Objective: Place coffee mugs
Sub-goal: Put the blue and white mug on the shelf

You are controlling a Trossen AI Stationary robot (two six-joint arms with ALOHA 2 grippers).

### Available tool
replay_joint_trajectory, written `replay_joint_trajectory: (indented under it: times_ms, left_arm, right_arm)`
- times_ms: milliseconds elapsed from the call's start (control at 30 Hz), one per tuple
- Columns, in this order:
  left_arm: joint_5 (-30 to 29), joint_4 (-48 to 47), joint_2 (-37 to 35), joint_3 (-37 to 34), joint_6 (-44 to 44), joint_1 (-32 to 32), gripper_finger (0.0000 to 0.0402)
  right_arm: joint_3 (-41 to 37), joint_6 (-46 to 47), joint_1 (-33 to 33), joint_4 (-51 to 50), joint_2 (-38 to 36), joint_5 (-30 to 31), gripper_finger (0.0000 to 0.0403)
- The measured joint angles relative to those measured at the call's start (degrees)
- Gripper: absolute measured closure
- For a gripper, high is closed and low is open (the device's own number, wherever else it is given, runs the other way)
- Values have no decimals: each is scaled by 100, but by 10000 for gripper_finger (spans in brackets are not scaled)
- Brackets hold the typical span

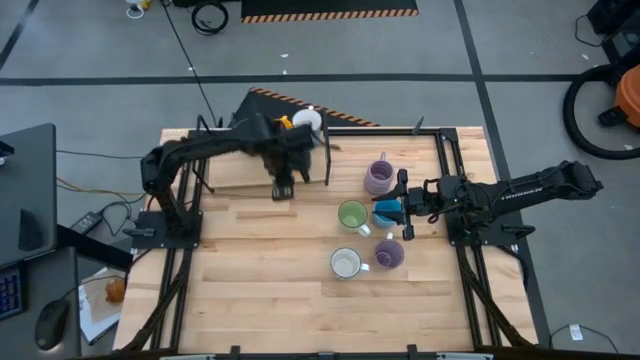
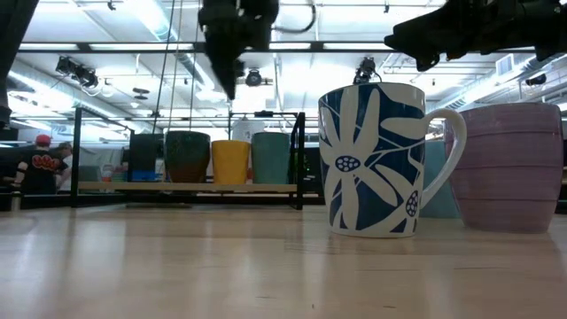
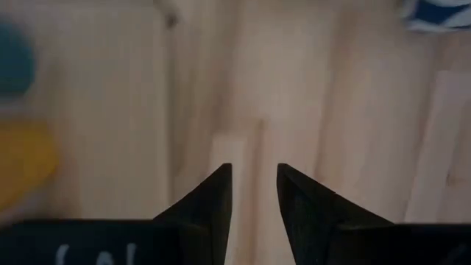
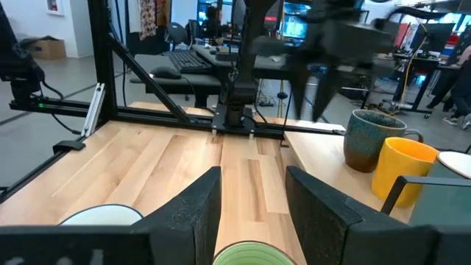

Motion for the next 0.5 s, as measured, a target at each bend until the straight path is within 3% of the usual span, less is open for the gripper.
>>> replay_joint_trajectory:
  times_ms: [167,367,500]
  left_arm:
    - [-142,745,2,-188,411,-873,287]
    - [-1082,1725,2,-216,1104,-1677,287]
    - [-1293,2145,20,-216,1782,-1941,287]
  right_arm:
    - [0,-6,0,-40,0,13,245]
    - [0,-11,0,-38,0,48,245]
    - [0,-11,0,-38,0,48,245]
